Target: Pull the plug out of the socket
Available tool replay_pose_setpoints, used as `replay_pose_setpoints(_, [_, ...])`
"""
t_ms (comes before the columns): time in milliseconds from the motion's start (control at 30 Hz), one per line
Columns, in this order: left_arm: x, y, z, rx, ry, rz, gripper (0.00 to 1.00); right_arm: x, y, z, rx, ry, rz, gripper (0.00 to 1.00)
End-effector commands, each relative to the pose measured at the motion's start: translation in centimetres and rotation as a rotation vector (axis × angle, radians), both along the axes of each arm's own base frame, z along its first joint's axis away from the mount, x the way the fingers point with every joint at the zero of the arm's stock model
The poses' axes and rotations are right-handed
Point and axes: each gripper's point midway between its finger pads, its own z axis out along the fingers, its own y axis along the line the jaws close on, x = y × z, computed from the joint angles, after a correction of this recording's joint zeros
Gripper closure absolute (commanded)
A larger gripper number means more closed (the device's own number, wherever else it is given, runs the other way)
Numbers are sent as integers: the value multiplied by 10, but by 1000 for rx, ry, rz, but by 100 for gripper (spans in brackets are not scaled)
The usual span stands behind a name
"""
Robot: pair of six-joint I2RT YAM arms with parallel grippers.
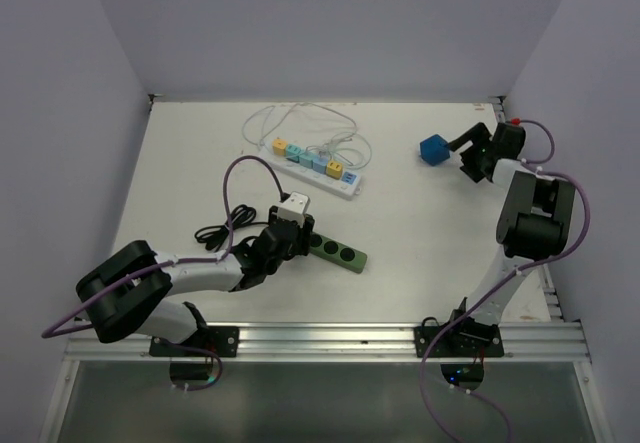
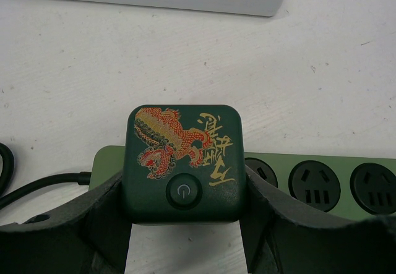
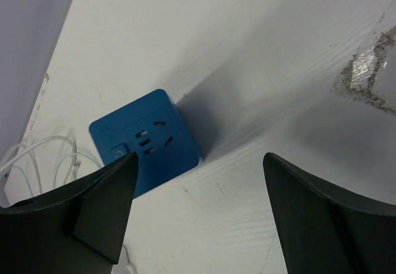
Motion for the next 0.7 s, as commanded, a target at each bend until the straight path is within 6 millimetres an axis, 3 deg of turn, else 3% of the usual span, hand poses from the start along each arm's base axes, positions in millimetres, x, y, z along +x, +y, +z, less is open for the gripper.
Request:
replay_pose_setpoints(0, [-8,-8,-4,-17,57,-41,100,-1,3,-9,20,29,22,15])
replay_pose_setpoints(200, [-9,-9,-5,-15,61,-47,100,1,3,-12,38,34,18,15])
replay_pose_setpoints(467, [-11,-7,-8,-13,68,-47,100,3,-2,-42,26,135,23,17])
replay_pose_setpoints(667, [-11,-8,-7,-15,64,-52,100,1,0,-30,-29,137,58,17])
